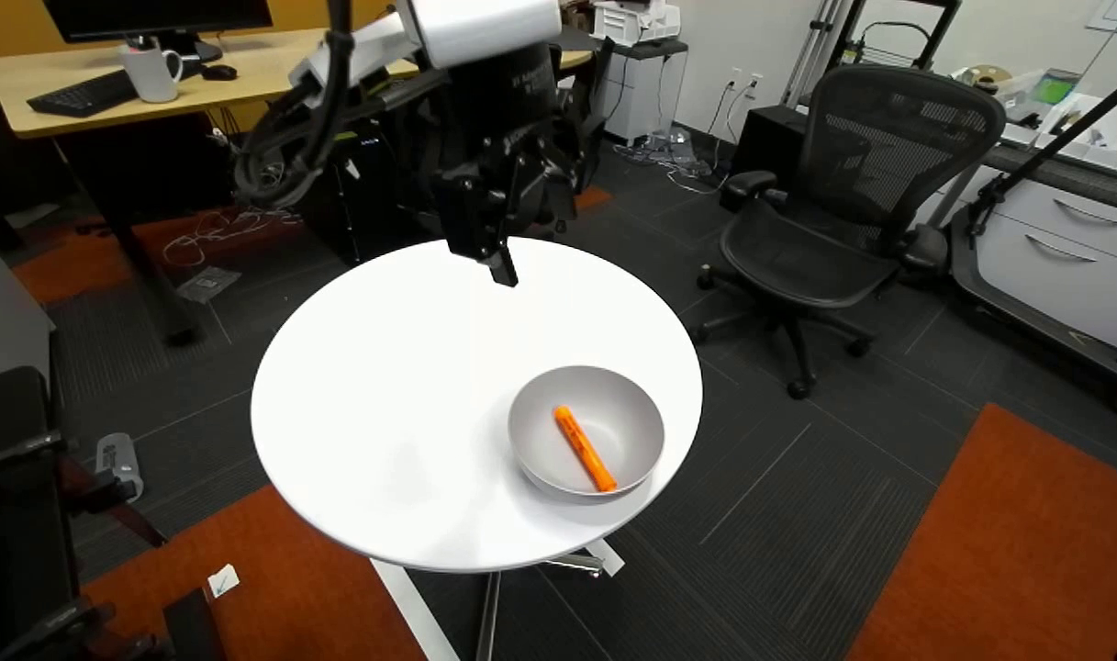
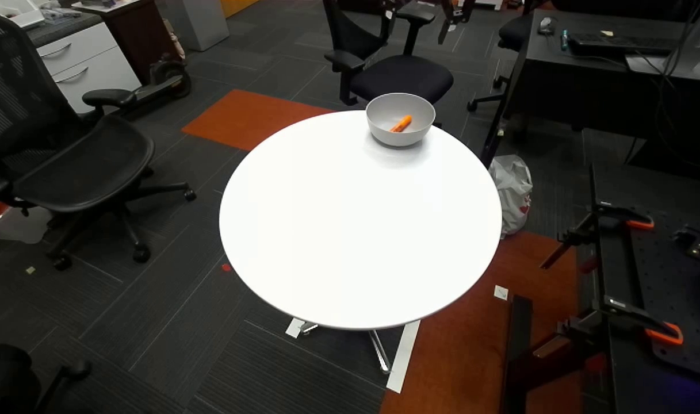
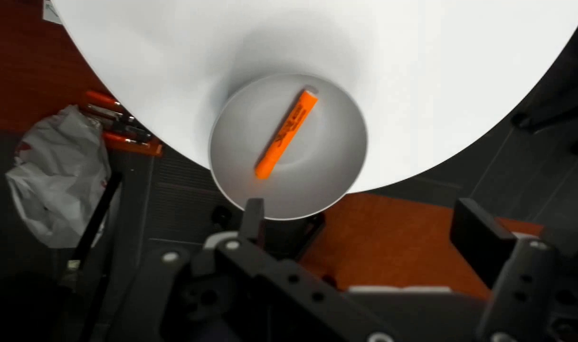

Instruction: Remove the marker from the bowl.

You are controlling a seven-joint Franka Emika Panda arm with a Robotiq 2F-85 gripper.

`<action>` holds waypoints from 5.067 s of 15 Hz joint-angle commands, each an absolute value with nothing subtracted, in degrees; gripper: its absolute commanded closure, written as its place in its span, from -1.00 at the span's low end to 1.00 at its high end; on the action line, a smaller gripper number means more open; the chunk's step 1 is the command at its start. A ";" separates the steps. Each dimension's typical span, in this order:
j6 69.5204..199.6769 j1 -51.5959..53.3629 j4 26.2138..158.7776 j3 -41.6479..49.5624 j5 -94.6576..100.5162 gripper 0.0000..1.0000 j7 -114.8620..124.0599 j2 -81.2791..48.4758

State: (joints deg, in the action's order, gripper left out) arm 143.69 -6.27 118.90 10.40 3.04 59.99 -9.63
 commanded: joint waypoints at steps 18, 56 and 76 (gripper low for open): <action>141.81 -6.59 110.49 12.39 -5.82 -1.00 71.86 -19.36; 130.90 -11.38 87.57 12.40 -9.83 -0.45 67.91 -49.94; 145.19 -7.88 101.21 13.80 -8.45 0.90 67.78 -37.05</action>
State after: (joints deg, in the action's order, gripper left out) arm 140.38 -10.04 92.57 12.74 -8.45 68.88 -44.40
